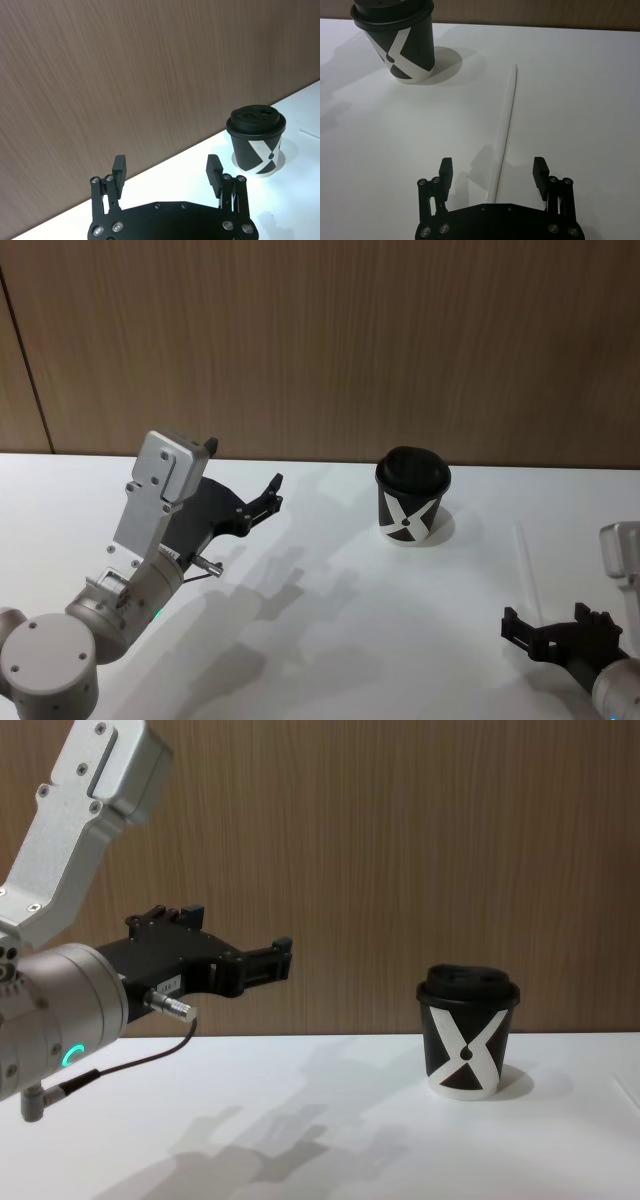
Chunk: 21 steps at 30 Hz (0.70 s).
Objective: Pick up the straw with one hand, pass it to the other hand, and insert it into the cup.
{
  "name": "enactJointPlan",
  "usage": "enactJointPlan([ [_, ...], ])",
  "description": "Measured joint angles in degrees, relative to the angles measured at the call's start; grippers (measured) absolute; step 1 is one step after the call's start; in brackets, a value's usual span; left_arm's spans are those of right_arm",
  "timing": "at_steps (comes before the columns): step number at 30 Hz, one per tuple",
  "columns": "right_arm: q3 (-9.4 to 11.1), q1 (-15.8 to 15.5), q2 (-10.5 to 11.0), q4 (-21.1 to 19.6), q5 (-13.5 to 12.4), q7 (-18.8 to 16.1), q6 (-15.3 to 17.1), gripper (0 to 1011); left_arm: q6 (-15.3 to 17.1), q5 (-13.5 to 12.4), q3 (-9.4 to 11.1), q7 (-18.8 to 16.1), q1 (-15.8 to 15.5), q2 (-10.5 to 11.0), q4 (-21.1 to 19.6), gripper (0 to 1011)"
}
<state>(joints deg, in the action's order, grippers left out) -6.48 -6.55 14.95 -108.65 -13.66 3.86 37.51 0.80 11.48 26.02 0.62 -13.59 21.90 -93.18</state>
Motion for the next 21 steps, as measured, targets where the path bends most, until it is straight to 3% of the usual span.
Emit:
enactJointPlan([
  [21, -0.3, 0.5, -0.8, 1.4, 1.4, 0.1, 0.6, 1001, 0.0, 0.0, 0.0, 0.0, 0.0, 0.0, 0.0, 1003],
])
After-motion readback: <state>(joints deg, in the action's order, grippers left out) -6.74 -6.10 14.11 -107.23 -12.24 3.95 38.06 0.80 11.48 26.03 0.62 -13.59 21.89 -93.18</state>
